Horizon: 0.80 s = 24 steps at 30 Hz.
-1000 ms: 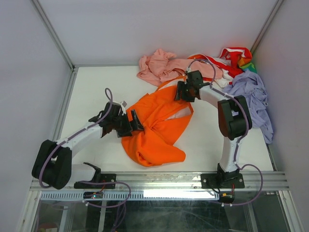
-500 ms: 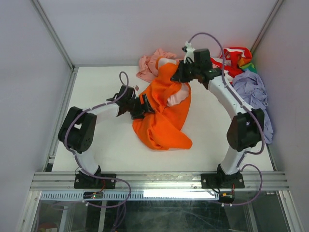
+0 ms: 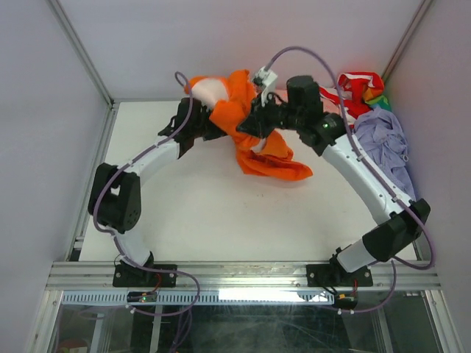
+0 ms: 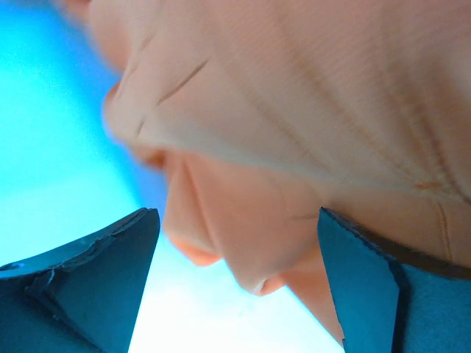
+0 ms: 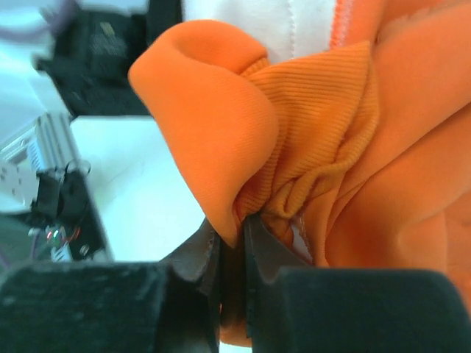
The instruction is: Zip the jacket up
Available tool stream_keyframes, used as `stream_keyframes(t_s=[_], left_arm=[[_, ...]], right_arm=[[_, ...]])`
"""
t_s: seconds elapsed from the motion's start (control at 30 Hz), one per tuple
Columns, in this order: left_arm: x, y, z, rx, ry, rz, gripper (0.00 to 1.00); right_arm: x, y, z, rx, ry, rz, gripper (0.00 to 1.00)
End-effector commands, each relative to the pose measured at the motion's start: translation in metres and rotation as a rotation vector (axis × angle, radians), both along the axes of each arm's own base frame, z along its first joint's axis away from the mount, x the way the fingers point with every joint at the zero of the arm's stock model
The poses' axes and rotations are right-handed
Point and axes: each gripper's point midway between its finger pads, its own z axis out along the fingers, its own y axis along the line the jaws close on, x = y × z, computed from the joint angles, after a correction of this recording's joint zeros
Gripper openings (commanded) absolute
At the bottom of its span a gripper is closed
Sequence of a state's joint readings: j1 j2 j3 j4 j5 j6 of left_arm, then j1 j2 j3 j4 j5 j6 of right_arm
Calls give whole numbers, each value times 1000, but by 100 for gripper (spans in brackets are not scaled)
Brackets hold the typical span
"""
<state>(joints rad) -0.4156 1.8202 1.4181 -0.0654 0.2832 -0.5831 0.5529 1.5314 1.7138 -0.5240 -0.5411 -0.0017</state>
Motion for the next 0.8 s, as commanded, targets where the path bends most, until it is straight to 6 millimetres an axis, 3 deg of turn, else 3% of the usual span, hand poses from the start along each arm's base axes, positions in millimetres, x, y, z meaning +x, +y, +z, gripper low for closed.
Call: stream_keyframes(t_s=[0.0, 0.07, 0.13, 0.2, 0.33, 0.4, 0.47, 0.53, 0.63, 0.77], left_arm=[[-32, 78, -41, 32, 100, 215, 92], [-59, 112, -68, 18, 198, 294, 93], [-86, 136, -74, 3, 227, 344, 93], [-107, 155, -72, 25, 221, 388, 94], [-138, 183, -51, 107, 172, 468, 99], [-150, 193, -44, 142, 155, 490, 99], [-157, 198, -38, 162, 142, 494, 99], [-161, 196, -38, 168, 147, 477, 99], [-164, 185, -44, 144, 188, 419, 99], [-166, 180, -50, 137, 222, 401, 99]], right_arm=[[-42, 19, -72, -62, 127, 102, 19], [-57, 20, -103, -98, 202, 116, 36], [-72, 19, -126, -144, 278, 140, 53], [-83, 12, -140, -197, 340, 157, 60], [-88, -4, -128, -259, 327, 128, 71], [-73, -16, -126, -290, 276, 10, 80], [-50, -25, -131, -314, 257, -134, 82], [-38, -15, -136, -297, 280, -190, 85], [-28, 22, -139, -222, 275, -199, 87], [-4, 52, -145, -122, 319, -250, 88]])
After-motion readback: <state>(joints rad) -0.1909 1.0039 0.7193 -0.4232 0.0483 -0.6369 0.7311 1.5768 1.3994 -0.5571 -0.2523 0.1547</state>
